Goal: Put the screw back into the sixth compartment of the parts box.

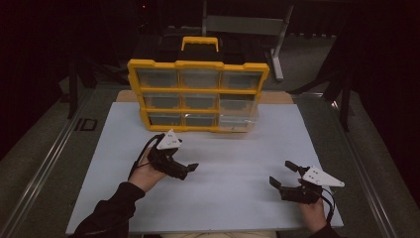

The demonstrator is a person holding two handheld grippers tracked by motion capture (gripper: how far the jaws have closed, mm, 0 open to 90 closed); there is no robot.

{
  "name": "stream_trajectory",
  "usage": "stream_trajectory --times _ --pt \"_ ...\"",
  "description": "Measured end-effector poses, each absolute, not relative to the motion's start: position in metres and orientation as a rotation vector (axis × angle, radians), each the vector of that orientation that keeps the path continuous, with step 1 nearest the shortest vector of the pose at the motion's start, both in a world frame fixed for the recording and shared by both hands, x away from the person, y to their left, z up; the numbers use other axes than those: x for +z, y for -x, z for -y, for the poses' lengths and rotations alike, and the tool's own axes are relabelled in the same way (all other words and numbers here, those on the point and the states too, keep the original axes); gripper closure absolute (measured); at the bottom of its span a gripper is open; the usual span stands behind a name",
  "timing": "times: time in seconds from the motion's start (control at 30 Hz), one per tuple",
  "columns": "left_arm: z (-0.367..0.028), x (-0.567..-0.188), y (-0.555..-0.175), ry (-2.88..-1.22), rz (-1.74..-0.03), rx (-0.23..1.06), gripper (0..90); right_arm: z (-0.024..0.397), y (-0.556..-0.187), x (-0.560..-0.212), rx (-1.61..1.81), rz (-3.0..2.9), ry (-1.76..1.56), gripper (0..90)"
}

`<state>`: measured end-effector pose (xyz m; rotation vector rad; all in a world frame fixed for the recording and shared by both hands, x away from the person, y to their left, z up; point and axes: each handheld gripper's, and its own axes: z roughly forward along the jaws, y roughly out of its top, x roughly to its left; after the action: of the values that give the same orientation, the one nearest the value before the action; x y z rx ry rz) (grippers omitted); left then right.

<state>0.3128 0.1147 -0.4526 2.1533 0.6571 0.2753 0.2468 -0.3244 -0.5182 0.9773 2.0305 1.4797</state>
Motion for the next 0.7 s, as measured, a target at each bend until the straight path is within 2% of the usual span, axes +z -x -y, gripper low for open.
stream_trajectory --times 0.7 --pt "-0.174 -0.487 -0.279 -2.061 -0.734 0.227 1.7 0.323 -0.247 -0.518 1.474 -2.035 -0.980 12.5"
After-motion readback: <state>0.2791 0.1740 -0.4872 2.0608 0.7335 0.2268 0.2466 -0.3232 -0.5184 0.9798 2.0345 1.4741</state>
